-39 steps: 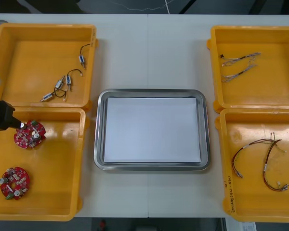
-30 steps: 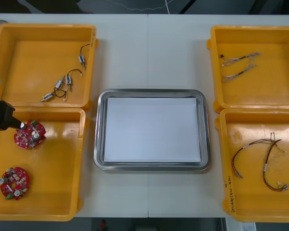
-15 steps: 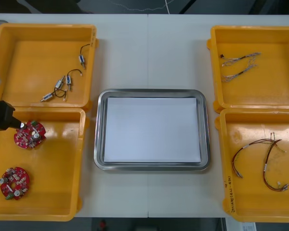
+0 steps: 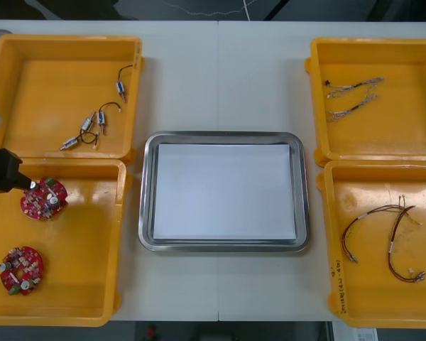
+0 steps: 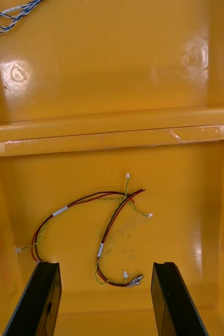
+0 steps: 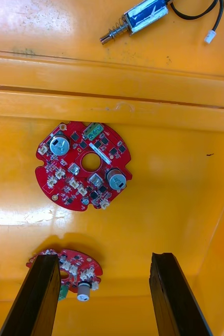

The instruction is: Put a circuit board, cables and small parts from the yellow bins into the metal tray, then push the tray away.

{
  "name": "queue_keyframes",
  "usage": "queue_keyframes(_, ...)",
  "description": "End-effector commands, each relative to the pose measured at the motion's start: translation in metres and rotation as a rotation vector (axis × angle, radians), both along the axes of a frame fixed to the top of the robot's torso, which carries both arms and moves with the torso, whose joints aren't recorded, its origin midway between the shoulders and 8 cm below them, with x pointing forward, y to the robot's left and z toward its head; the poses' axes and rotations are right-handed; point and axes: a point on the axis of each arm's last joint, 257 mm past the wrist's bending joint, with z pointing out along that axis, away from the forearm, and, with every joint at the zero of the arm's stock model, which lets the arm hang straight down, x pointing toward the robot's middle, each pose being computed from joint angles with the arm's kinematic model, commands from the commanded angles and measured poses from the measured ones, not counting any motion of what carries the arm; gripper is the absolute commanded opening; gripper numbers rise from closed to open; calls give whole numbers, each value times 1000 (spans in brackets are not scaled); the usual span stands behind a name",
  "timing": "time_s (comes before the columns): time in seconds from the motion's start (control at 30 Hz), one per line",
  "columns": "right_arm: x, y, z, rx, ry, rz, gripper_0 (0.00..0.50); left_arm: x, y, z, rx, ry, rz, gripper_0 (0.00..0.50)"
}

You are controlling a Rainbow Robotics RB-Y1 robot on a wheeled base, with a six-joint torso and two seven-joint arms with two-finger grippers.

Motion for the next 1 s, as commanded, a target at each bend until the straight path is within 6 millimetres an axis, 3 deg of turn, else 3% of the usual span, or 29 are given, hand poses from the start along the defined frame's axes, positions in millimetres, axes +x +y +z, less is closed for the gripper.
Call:
queue_keyframes(0.03, 4, -10, 21, -19, -44, -26, 500, -3, 9, 8, 78, -17, -88, 500)
queue_keyframes(1.0, 4, -10, 21, -19, -44, -26, 500, -3, 9, 8, 78, -17, -88, 500)
